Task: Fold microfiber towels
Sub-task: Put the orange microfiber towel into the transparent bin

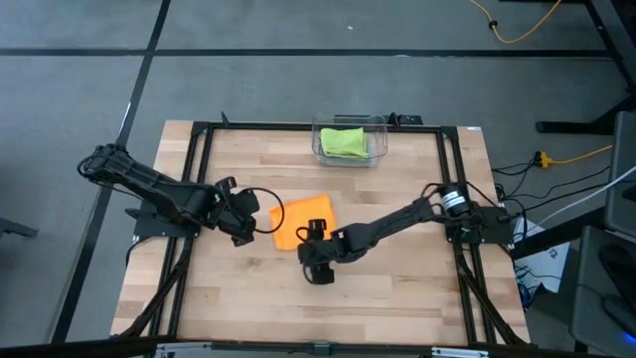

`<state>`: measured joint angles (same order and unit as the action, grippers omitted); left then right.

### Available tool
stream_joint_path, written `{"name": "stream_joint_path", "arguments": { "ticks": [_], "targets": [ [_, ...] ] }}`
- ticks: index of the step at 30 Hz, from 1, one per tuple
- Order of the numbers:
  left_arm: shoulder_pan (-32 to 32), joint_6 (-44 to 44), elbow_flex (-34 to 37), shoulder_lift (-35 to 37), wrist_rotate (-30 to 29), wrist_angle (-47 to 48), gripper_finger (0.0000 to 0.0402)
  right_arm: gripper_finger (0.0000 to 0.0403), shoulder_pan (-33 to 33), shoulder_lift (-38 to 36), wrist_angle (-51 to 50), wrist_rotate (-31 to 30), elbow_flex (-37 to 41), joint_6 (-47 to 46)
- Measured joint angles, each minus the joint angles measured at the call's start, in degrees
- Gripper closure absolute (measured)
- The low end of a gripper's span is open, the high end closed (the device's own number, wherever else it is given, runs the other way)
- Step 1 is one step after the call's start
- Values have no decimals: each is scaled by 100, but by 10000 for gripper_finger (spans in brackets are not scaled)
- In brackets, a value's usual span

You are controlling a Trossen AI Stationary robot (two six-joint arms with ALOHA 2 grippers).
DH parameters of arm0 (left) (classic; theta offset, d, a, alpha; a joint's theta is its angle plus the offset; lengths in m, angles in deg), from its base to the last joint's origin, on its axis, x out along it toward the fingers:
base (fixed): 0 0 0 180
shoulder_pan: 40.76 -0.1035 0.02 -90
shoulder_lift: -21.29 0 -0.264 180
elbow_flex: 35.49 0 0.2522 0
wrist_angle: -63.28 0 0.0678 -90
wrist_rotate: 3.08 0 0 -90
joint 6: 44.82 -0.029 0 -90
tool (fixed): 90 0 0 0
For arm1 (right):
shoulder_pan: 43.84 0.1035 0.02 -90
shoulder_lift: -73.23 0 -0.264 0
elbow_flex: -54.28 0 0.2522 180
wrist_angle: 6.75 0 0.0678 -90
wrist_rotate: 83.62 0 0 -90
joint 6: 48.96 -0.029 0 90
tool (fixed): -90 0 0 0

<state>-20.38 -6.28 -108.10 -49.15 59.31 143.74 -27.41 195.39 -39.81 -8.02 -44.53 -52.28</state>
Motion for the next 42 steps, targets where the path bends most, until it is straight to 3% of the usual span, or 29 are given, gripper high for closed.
{"name": "stream_joint_path", "arguments": {
  "ticks": [6,16,20,25,28,37,42],
  "targets": [
    [0,-8,20,0,-51,2,317,110,-168,417,141,-622,-45,330],
    [0,-2,20,-2,-51,-2,317,160,-624,567,156,-72,-36,-108],
    [0,35,20,-2,-50,-7,317,228,-706,576,117,-142,-29,-251],
    [0,38,20,-2,-51,-7,317,369,-710,536,42,-233,-18,-369],
    [0,39,20,-2,-50,-12,317,386,-727,371,-173,-259,0,-388],
    [2,42,20,-4,-54,-46,317,393,-837,-1179,-1688,-1681,2,-383],
    [2,40,20,-4,-61,-51,317,393,-1075,-2079,-1822,-2620,-9,45]
  ]
}}
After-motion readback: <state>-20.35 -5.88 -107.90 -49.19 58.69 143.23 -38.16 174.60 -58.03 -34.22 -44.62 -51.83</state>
